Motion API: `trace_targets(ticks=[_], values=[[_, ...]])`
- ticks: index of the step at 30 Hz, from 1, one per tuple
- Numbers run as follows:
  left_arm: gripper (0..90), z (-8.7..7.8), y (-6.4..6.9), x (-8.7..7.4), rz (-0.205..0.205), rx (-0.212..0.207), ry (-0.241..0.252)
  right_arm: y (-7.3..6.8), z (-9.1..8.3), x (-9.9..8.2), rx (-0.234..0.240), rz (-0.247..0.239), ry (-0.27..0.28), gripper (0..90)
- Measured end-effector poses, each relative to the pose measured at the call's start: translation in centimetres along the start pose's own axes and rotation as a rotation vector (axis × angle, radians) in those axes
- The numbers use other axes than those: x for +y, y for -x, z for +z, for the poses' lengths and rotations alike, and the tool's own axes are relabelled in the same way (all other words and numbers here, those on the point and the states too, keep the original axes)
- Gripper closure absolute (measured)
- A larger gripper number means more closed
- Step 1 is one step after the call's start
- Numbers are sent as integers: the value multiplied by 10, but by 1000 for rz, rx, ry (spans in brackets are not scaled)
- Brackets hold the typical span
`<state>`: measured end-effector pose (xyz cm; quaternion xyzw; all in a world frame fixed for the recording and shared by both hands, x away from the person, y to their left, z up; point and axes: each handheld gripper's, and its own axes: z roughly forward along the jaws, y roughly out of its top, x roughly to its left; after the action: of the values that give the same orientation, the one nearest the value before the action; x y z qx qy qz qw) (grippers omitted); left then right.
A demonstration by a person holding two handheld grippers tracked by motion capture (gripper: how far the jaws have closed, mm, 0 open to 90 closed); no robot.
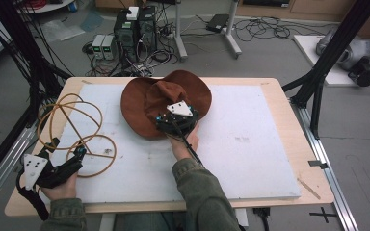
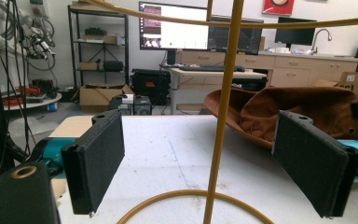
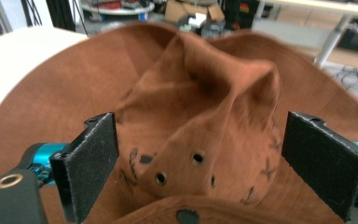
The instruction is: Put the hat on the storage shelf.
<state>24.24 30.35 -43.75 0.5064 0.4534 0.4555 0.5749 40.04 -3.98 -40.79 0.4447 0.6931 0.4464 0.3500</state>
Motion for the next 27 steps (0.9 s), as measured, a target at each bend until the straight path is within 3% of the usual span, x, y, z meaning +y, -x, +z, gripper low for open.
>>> trace_targets(ticks=[6, 10, 11, 13, 17, 18, 19, 20, 21, 23, 27], values=[[172, 1, 0, -1, -2, -2, -5, 0, 21, -14, -23, 40, -59, 109], [172, 1, 0, 0, 1, -2, -1, 1, 30, -18, -47, 57, -56, 116], [171, 1, -1, 0, 1, -2, -1, 2, 32, -19, -49, 53, -45, 226], [171, 1, -1, 0, 2, -4, -2, 2, 33, -19, -40, 46, -42, 252], [172, 2, 0, -1, 3, -11, -4, 3, 36, -19, -52, 36, -57, 463], [172, 2, 1, 0, 3, -13, -2, 3, 36, -19, -52, 36, -57, 463], [172, 2, 1, 0, 3, -14, 0, 4, 36, -18, -34, 34, -65, 609], [172, 2, 1, 0, 3, -15, 1, 4, 36, -18, -34, 34, -65, 609], [172, 2, 1, 0, 4, -16, 1, 6, 36, -17, 0, 59, -83, 749], [172, 2, 1, 0, 3, -14, 0, 8, 37, -18, 8, 70, -103, 849], [172, 2, 0, 0, 1, -13, 3, 13, 37, -18, 28, 108, -126, 890]])
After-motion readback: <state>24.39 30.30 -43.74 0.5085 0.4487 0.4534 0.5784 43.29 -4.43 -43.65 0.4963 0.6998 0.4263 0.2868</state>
